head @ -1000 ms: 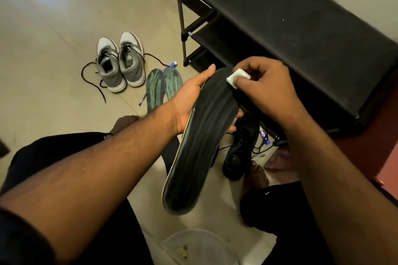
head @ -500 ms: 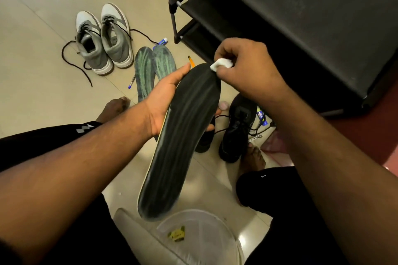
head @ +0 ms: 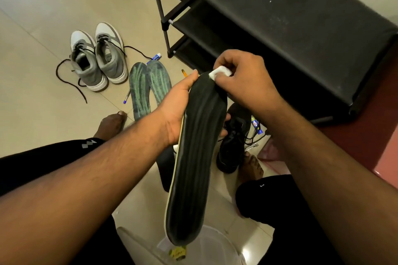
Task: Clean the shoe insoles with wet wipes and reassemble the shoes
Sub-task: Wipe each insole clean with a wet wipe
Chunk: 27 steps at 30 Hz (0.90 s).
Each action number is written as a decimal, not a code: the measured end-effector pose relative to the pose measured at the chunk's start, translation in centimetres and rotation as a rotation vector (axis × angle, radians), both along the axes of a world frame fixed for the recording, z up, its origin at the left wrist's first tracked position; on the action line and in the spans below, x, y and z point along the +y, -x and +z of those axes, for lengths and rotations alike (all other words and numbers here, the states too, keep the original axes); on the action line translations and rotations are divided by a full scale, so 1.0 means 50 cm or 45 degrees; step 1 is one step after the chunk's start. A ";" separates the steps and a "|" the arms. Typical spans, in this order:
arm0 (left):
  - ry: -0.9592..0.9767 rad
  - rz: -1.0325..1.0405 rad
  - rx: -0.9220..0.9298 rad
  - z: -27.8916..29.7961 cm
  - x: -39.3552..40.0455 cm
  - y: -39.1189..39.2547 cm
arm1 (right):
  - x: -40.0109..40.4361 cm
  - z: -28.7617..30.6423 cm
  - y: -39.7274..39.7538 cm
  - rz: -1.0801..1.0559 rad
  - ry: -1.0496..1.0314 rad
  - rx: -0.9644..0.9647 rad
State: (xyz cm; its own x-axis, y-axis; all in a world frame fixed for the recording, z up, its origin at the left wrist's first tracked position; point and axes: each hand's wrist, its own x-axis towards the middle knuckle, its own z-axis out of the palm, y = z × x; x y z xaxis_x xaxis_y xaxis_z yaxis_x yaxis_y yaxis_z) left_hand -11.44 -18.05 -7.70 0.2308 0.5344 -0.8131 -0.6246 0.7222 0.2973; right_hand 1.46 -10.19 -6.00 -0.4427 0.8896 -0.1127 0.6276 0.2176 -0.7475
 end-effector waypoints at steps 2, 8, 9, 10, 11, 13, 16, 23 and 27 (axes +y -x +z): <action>-0.012 0.011 -0.002 0.009 0.006 -0.003 | 0.002 0.003 -0.001 0.004 0.008 0.002; -0.043 0.035 0.006 0.020 0.022 -0.004 | -0.001 0.020 -0.004 0.191 0.234 0.111; -0.043 0.027 0.006 0.022 0.023 -0.006 | 0.006 0.016 -0.008 0.103 0.147 0.102; -0.039 0.015 0.010 0.023 0.023 -0.008 | 0.011 0.013 -0.012 0.014 0.057 0.083; -0.033 0.005 0.013 0.024 0.023 -0.009 | 0.016 0.010 -0.015 -0.050 0.001 0.065; -0.034 0.002 0.015 0.023 0.021 -0.009 | 0.018 0.011 -0.017 -0.045 0.012 0.062; -0.046 0.025 0.006 0.023 0.019 -0.004 | 0.006 0.019 -0.009 0.172 0.315 0.153; -0.038 0.021 0.004 0.027 0.011 0.000 | 0.020 0.002 -0.014 -0.144 0.102 0.052; -0.060 0.030 0.015 0.025 0.015 0.003 | 0.021 0.010 -0.014 0.139 0.340 0.141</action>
State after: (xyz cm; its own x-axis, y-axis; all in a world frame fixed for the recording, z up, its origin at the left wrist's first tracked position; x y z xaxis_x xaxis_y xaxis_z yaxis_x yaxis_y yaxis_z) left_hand -11.59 -17.30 -6.47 0.2080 0.5771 -0.7897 -0.6375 0.6923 0.3380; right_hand 2.18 -9.13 -5.50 -0.5564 0.7816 -0.2819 0.5227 0.0656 -0.8500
